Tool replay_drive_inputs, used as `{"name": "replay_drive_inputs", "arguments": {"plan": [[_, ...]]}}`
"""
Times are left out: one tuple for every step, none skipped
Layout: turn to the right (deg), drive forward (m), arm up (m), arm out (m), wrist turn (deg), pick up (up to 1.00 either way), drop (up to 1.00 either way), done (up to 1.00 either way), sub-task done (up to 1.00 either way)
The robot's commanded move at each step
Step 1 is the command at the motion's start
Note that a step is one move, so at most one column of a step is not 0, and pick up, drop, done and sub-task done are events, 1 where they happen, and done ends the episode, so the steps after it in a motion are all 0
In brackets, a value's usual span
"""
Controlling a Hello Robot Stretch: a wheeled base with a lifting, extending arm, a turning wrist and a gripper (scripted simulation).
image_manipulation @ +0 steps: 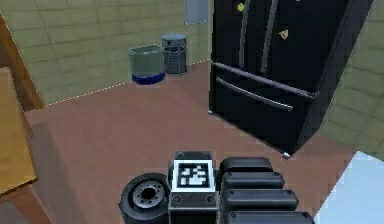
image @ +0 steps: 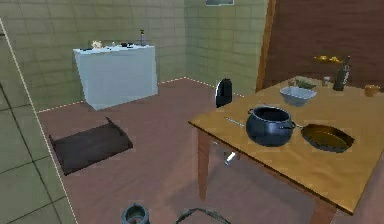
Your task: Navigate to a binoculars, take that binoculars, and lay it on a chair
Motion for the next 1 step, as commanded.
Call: {"name": "replay_drive_inputs", "arguments": {"plan": [[0.0,0.75,0.00,0.00,0.0,0.00,0.00,0.00,0.00]]}}
